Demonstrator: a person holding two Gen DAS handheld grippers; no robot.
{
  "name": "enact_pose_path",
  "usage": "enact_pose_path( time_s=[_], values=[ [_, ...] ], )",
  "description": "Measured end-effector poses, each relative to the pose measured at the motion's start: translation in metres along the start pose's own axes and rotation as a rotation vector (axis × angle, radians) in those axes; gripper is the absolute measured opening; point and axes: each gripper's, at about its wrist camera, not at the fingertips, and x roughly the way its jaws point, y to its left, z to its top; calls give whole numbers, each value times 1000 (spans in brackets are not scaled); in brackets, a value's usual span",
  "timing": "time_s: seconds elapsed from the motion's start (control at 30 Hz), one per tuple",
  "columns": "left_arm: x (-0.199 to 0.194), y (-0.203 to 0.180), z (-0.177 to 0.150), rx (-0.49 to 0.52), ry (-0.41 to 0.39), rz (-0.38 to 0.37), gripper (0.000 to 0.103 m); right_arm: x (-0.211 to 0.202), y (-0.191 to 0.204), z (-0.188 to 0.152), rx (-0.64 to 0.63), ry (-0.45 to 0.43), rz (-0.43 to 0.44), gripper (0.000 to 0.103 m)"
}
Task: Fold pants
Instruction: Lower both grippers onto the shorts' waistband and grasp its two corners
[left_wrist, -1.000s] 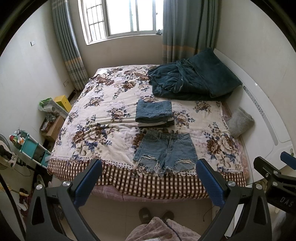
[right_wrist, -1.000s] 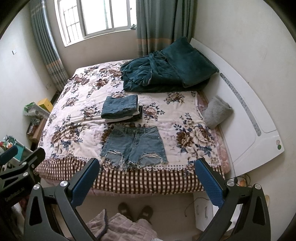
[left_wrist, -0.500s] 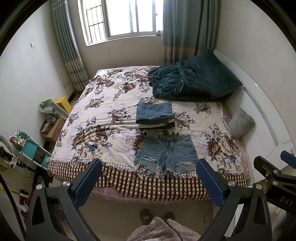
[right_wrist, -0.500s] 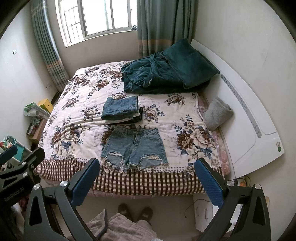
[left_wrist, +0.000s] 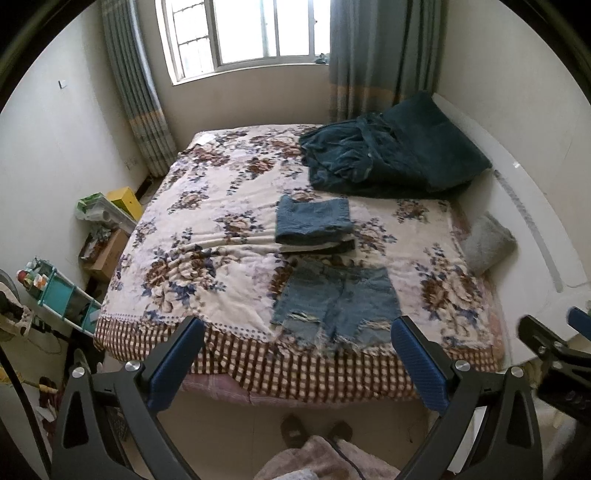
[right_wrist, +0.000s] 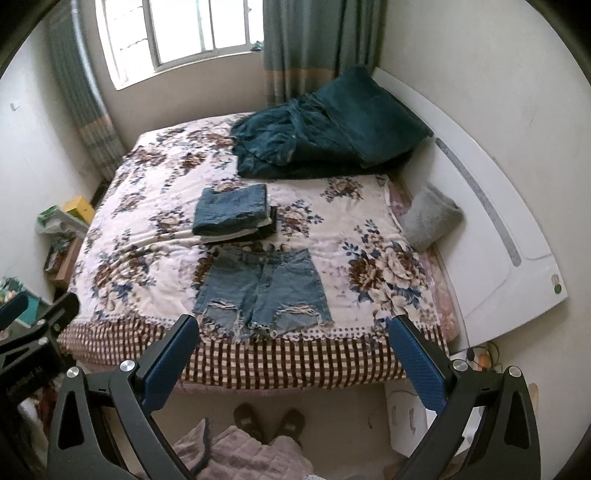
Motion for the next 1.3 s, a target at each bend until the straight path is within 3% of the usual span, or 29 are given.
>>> enact_pose_path(
  time_s=[0.2,0.47,0.6,0.73,0.97,1.13,1.2,1.3],
  values=[
    [83,-3,-4,47,47,59,103,69,-7,2,76,31,-34,103],
    [219,-38,-26,111,235,81,103,211,-37,-4,97,228,-45,102],
    [264,-64,-38,112,277,129,103,292,-59,0,74,315,-24,102],
    [332,-98,-49,61,364,209,103,380,-79,14,37,402,37,102],
    [448,-191,-82,-17,472,382,103,566,-125,40,-47,572,240,101],
    [522,-256,-117,-27,601,368,103,694,-162,42,-91,697,320,93],
    [544,-278,-133,-53,641,340,103,731,-171,39,-121,738,305,83],
    [569,-305,-150,-103,703,289,103,770,-172,30,-151,792,306,82]
  ],
)
